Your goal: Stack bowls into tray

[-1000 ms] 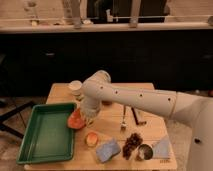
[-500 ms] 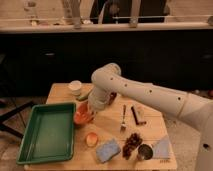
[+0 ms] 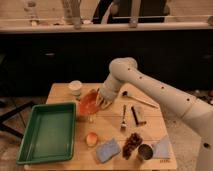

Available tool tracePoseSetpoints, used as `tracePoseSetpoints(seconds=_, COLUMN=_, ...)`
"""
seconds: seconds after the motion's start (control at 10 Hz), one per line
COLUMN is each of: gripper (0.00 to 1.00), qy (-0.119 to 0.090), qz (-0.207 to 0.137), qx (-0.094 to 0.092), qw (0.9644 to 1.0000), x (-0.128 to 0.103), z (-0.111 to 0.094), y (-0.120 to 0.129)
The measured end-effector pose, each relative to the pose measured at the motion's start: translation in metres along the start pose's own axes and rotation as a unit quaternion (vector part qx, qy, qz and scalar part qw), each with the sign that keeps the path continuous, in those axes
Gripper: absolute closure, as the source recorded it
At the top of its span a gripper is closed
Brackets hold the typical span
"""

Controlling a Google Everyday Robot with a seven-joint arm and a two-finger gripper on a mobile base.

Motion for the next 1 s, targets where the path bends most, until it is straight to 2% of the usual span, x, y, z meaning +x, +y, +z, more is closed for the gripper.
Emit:
tracePoseSetpoints(seconds=0.2, gripper=0.99, qy=-0.025, qz=-0.037, qx=0.021, qw=0.9988, x=0.014, z=-0.001, y=-0.006)
tracePoseSetpoints(seconds=0.4, gripper=0.99, qy=-0.055, qz=-0.088, qx=0.048, qw=0.9935, x=0.037, z=-0.004, y=-0.011)
tracePoseSetpoints(seconds=0.5, gripper=0.99, qy=-0.067, qz=-0.105, qx=0.049, qw=0.9911, x=0.044, z=-0.006, y=-0.009)
tracePoseSetpoints(seconds=0.8, gripper=0.99, qy=-0.069, qz=-0.113, qx=0.052, qw=0.9899, x=0.059, z=-0.018, y=0.003)
tracePoseSetpoints(seconds=0.9, gripper=0.99, qy=-0.064, qz=-0.108, qx=0.053, qw=0.9906, x=0.063, z=-0.021, y=0.010)
tracePoseSetpoints(seconds=1.0, gripper=0.99, qy=-0.049, qz=-0.090, qx=0.059, qw=0.9930, x=0.072, z=-0.029, y=0.021)
